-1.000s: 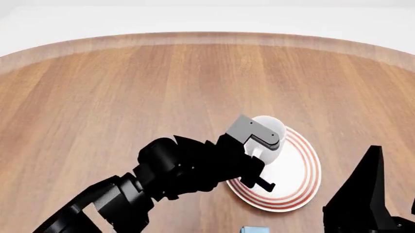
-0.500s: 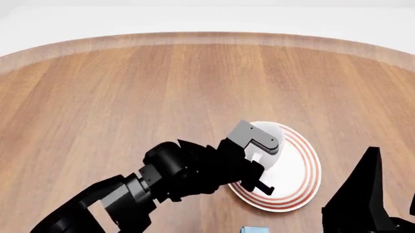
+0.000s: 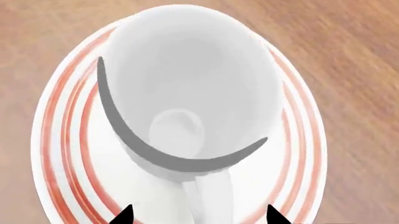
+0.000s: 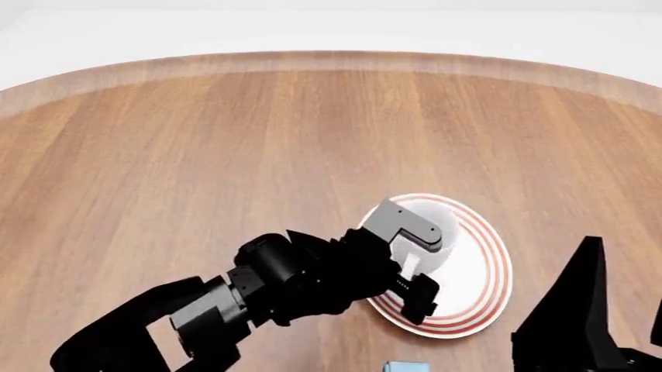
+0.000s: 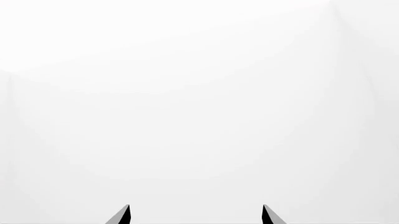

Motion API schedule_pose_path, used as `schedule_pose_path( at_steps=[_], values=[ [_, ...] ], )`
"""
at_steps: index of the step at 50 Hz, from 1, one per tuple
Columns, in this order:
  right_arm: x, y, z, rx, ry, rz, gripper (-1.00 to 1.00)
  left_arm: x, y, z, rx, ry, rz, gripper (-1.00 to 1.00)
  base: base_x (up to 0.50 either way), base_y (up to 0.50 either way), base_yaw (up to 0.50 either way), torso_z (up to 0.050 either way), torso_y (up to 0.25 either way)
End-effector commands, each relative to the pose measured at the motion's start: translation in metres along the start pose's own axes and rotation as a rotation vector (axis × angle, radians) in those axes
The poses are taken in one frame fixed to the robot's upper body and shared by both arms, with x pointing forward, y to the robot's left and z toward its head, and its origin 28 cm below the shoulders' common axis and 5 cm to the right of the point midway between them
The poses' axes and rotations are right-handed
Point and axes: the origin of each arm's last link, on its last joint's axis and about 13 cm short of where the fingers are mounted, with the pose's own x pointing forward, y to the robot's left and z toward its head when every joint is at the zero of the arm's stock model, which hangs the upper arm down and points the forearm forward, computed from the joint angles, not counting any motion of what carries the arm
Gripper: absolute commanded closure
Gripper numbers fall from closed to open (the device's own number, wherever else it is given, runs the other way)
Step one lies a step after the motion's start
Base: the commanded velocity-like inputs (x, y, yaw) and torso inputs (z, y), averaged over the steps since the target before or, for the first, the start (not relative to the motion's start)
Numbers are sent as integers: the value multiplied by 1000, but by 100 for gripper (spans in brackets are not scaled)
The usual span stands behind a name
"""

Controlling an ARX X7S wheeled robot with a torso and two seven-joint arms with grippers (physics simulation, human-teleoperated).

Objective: Pick up the white mug and put it on the plate, and put the chocolate pudding to the right of the plate.

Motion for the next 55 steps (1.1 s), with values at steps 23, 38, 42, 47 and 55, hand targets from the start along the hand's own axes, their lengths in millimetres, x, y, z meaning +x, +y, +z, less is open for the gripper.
schedule_pose_path(
  at_steps=[23, 38, 42, 47, 55],
  values=[
    [-4, 4, 0, -32, -10, 29, -100, -67, -31, 18, 56, -137, -23, -100, 0, 0, 0, 0, 0],
    [-5, 8, 2, -30, -13, 42, -100, -103, -47, 14, 109, -217, -47, -100, 0, 0, 0, 0, 0],
    [-5, 8, 2, -30, -13, 43, -100, -112, -48, 11, 118, -239, -53, -100, 0, 0, 0, 0, 0],
    [-5, 9, 2, -31, -11, 46, -100, -123, -49, 7, 130, -269, -63, -100, 0, 0, 0, 0, 0],
    [-6, 8, 1, -32, -8, 46, -100, -148, -52, 1, 147, -339, -67, -100, 0, 0, 0, 0, 0]
  ],
)
